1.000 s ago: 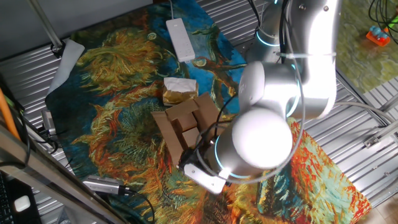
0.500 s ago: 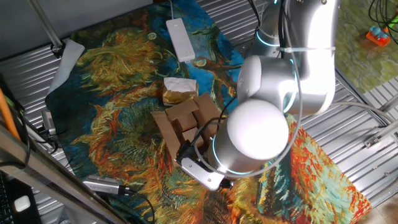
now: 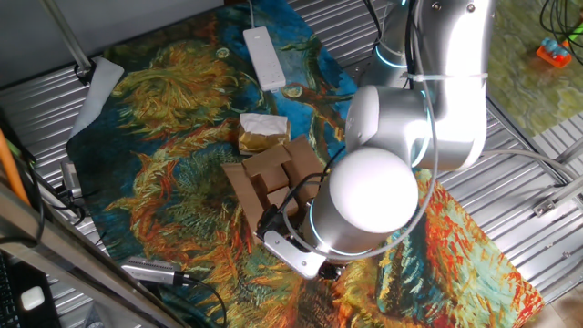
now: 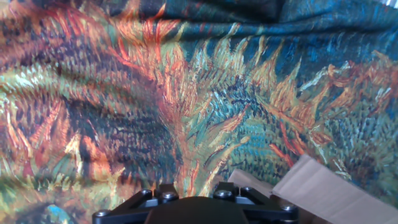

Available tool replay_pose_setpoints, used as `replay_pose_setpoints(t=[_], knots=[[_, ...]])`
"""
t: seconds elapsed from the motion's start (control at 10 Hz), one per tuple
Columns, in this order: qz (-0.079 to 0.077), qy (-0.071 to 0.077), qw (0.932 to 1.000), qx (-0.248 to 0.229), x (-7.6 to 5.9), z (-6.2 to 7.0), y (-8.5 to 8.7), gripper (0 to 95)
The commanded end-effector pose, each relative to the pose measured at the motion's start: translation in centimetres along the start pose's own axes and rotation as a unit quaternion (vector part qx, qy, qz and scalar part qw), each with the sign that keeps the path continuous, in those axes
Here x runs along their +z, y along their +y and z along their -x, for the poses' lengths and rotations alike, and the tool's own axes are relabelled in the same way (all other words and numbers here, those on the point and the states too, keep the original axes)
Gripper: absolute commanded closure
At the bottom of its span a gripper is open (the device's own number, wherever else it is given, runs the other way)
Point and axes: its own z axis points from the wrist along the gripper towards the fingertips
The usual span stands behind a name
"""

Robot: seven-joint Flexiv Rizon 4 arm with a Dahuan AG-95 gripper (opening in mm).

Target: Cover the box

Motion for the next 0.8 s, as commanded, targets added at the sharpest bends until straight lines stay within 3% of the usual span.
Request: replay_pose_setpoints(t=[0.1,0.2,0.4,0.8], knots=[[0.002,-0.004,1.0000,0.001,0.6,-0.2,-0.1,57.0],[0.001,-0.005,1.0000,0.001,0.7,-0.2,-0.1,57.0],[0.018,-0.016,0.9996,0.015,0.6,-0.2,0.4,57.0],[0.022,-0.017,0.9994,0.023,0.5,0.2,1.0,57.0]])
